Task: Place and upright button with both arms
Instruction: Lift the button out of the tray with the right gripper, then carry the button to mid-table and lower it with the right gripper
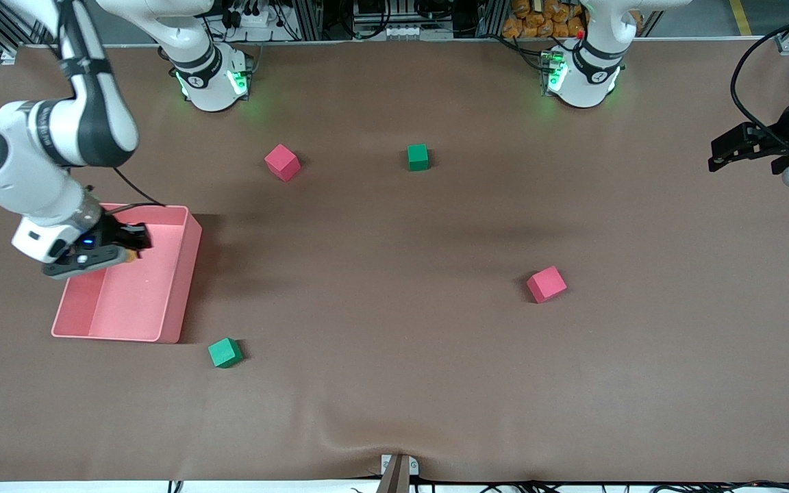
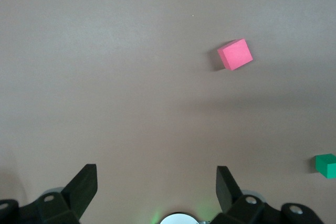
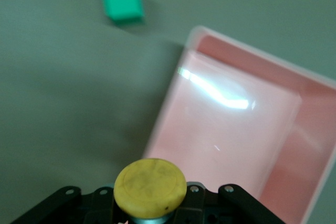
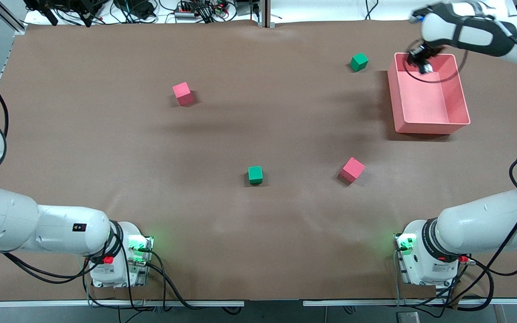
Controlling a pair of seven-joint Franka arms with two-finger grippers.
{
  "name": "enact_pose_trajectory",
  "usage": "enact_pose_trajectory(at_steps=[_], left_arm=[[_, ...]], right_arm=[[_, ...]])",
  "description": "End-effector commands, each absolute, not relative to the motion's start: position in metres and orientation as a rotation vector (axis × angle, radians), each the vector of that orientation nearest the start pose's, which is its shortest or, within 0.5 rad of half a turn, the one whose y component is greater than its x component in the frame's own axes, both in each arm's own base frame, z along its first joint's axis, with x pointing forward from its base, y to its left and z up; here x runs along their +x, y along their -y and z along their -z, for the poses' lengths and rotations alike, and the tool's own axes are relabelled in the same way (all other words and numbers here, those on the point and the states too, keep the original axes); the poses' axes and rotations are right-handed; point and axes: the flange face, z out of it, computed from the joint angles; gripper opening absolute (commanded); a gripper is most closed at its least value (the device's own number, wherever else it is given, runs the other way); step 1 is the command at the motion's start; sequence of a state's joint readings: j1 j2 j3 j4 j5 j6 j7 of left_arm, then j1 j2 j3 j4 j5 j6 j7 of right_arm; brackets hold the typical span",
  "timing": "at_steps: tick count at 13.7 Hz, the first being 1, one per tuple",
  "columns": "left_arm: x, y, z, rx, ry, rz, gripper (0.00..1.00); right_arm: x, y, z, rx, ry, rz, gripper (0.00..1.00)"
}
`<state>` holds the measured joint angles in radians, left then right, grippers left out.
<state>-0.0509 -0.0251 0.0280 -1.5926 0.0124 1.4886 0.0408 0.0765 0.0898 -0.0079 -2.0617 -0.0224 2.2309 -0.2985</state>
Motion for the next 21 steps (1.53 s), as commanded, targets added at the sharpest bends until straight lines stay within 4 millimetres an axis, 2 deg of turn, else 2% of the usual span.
enact_pose_trajectory(at_steps=[1,3,5,8,11,16,21], left_arm=[[0.539,0.009,-0.625,-3.142,-0.131,-0.133,1.00],[0.539,0.009,-0.625,-3.142,-0.131,-0.133,1.00],[0.539,0.009,-0.624,-3.142,-0.131,-0.135,1.00],[0.538,0.008,-0.624,-3.141,-0.131,-0.147,1.00],[0.538,0.008,-0.624,-3.141,-0.131,-0.149,1.00],[0.537,0.007,-0.623,-3.141,-0.159,-0.164,1.00],[0.537,0.007,-0.624,-3.141,-0.159,-0.161,1.00]], right_arm=[[0.587,-0.105,-0.414,-3.075,0.774,0.160,0.20],[0.597,-0.155,-0.410,-3.044,0.847,0.181,0.20],[0.601,-0.206,-0.397,-3.034,0.847,0.186,0.21],[0.598,-0.294,-0.371,-3.061,0.730,0.180,0.21],[0.583,-0.373,-0.340,-3.079,0.603,0.183,0.21],[0.552,-0.456,-0.274,-3.066,0.208,0.326,0.20],[0.545,-0.514,-0.250,-3.012,-0.103,0.342,0.21]])
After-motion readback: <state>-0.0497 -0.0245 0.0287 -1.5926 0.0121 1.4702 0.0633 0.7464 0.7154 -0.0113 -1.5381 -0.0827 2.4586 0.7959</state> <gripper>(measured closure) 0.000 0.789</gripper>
